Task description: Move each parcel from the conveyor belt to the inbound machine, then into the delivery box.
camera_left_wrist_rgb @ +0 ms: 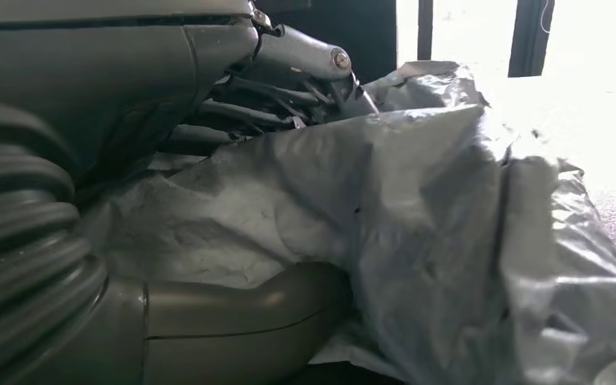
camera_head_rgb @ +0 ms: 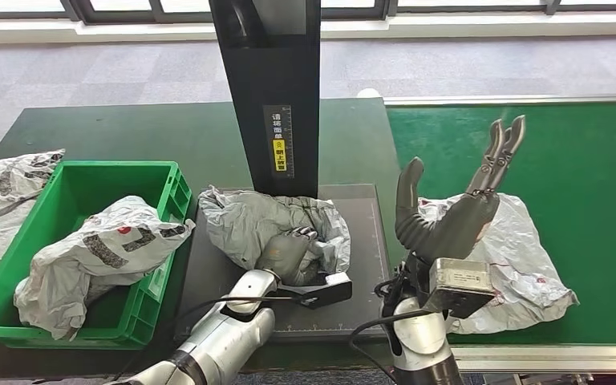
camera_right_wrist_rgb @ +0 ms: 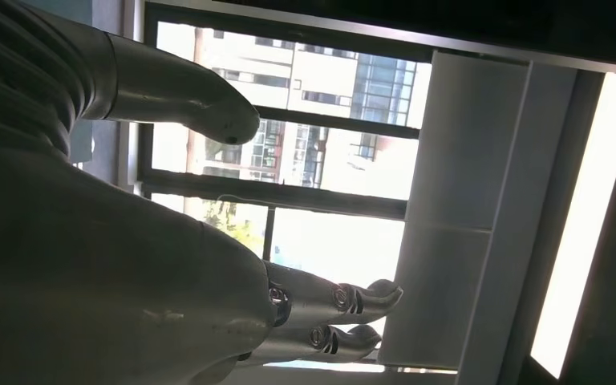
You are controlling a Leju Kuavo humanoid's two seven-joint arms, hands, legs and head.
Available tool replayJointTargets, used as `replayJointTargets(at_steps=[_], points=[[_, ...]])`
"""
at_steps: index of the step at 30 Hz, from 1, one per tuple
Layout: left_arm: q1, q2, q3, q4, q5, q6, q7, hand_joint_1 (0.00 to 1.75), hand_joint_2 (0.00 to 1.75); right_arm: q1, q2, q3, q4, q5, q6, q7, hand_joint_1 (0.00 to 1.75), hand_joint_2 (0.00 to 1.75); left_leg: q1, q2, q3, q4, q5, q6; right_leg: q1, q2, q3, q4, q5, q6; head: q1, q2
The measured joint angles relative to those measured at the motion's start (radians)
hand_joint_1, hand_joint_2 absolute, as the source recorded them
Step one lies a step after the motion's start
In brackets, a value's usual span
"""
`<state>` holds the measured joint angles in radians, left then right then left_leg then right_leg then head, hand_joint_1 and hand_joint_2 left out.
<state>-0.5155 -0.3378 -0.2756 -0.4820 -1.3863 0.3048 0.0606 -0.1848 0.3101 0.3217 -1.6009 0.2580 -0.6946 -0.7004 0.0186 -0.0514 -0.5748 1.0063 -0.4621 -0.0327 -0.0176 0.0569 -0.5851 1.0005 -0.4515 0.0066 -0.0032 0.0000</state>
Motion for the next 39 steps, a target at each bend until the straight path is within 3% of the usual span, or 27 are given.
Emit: replayJointTargets(at_steps=[10,12,16,18,28,30,34,39], points=[[-0.03,0.0,-0.021,0.041,-0.08,0.059,0.1,1.75,1.75,0.0,-0.012,0.011,0.011,-0.005,0.0,0.0,0.0,1.75,0.0,0.0,0.003,0.0,0.0,0.0,0.0,0.0,0.004,0.0,0.0,0.0,0.0,0.0],[-0.029,0.001,-0.025,0.04,-0.108,0.119,0.139,1.75,1.75,0.0,-0.013,0.015,0.012,-0.003,0.0,0.0,0.0,1.75,0.0,0.0,0.003,0.0,0.001,0.0,0.0,0.0,0.004,0.0,0.0,0.0,0.0,0.0],[-0.006,0.014,-0.027,-0.003,-0.127,0.337,0.216,1.75,1.75,0.001,-0.014,0.017,0.019,0.005,0.0,0.0,0.0,1.75,0.0,-0.001,0.002,0.0,0.002,0.001,0.0,-0.001,0.002,0.0,0.0,0.0,0.0,0.0],[0.0,0.019,-0.028,-0.034,-0.128,0.38,0.228,1.75,1.75,0.001,-0.014,0.017,0.021,0.006,0.0,0.0,0.0,1.75,0.0,-0.003,0.001,0.0,0.002,0.001,0.0,-0.003,0.002,0.0,0.0,0.0,0.0,0.0],[0.023,0.042,-0.041,-0.115,-0.128,0.391,0.251,1.75,1.75,0.001,-0.014,0.019,0.026,0.007,0.0,0.0,0.0,1.75,0.0,-0.003,-0.002,0.0,0.002,0.001,0.0,-0.003,-0.001,0.0,0.0,0.0,0.0,0.0],[0.043,0.072,-0.074,-0.199,-0.128,0.392,0.323,1.75,1.75,0.001,-0.014,0.02,0.028,0.004,0.0,0.0,0.0,1.75,0.0,-0.003,-0.002,0.0,0.002,0.001,0.0,-0.003,-0.001,0.0,0.0,0.0,0.0,0.0],[0.052,0.192,-0.237,-0.457,-0.129,0.394,0.55,1.75,1.75,-0.003,-0.014,0.024,0.042,-0.003,0.0,0.0,0.0,1.75,0.001,-0.004,-0.003,0.0,0.003,0.0,0.001,-0.004,-0.002,0.001,0.0,0.0,0.0,0.0],[0.039,0.3,-0.382,-0.686,-0.129,0.394,0.622,1.75,1.75,-0.01,-0.014,0.027,0.057,0.002,0.0,0.0,0.0,1.75,0.001,-0.005,-0.004,0.0,0.003,0.0,0.001,-0.006,-0.002,0.001,0.0,0.0,0.0,0.0]])
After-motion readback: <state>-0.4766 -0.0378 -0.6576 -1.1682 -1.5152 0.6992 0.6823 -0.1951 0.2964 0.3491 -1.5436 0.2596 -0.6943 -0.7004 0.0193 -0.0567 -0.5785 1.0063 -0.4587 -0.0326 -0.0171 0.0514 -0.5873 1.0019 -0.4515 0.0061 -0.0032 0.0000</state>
